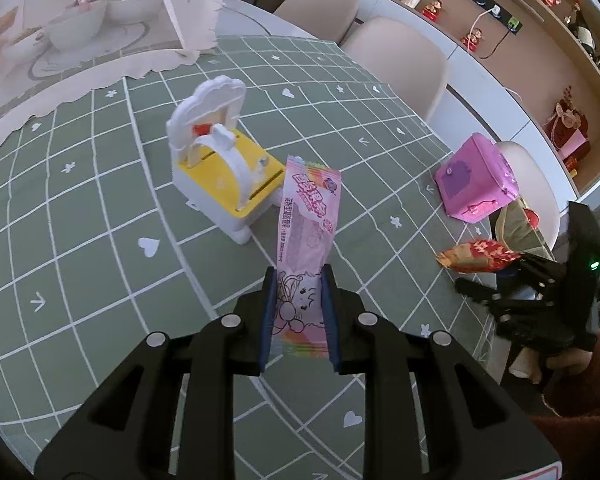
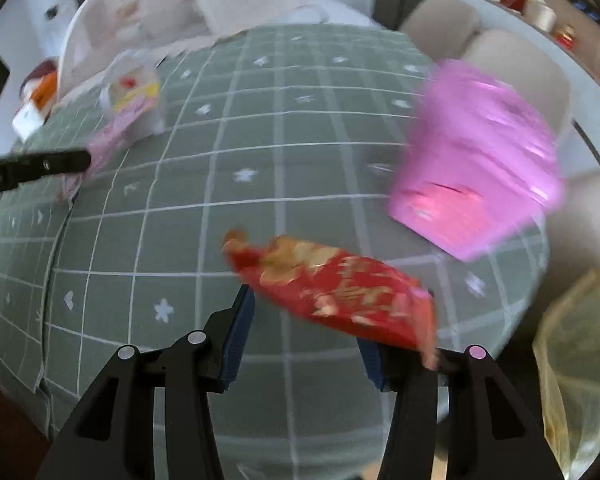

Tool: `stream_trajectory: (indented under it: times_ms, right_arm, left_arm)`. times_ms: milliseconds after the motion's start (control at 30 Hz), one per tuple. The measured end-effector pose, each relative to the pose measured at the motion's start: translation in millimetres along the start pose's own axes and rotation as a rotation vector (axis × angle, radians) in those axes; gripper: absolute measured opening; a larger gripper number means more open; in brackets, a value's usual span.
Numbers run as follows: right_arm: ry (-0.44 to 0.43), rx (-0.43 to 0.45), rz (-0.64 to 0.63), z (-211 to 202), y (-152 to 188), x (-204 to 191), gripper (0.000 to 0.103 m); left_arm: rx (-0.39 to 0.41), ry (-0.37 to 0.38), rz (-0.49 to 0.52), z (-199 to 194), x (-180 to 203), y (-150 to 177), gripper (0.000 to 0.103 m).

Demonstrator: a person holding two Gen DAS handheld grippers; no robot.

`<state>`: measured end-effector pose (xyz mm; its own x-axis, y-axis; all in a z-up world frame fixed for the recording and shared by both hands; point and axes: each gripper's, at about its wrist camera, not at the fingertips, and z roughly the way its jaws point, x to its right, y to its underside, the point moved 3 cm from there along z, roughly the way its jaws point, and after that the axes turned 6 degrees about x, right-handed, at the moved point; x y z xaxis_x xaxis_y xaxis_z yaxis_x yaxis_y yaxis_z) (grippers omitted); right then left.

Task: Collect trash
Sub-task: 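Grasp the red-gold snack packet with the right tool while the left tool holds the pink pack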

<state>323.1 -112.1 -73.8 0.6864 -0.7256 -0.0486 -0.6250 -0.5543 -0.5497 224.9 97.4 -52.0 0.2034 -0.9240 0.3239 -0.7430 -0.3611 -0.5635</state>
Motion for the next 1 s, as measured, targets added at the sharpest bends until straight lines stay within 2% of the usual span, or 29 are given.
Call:
stream_trajectory:
  times_ms: [200,400,500,600,733,867,1000]
  right_arm:
    - [-0.055,0.104,0.148,-31,-12,21,0.046]
    - [-0.006,0.131,0.197,-44,-13,30,0.046]
    - [0.083,0.127,0.258,-47,-8,43,0.046]
    - [0.026,0.112,0.383,-37,-2,54,0.046]
    - [0.048,0.057,0.482,-23,15,61,0.046]
    - [0.037,0.03,0.525,-16,22,63,0.046]
    - [0.051,0.03,0.494,-5,17,62,0.046]
  left_arm:
    - [-0.01,0.017,-0.006,4,3,0,0.02]
    - [-0.01,0.027,-0.004,1,1,2,0.02]
    - [-0.009,0.028,-0.006,1,1,1,0.02]
    - [-0.025,0.03,-0.008,6,2,1,0.02]
    - [-0.028,0.045,0.003,5,7,1,0.02]
    - [-0.038,0.049,0.004,7,10,2,0.02]
    - [-0.04,0.052,0.012,9,14,0,0.02]
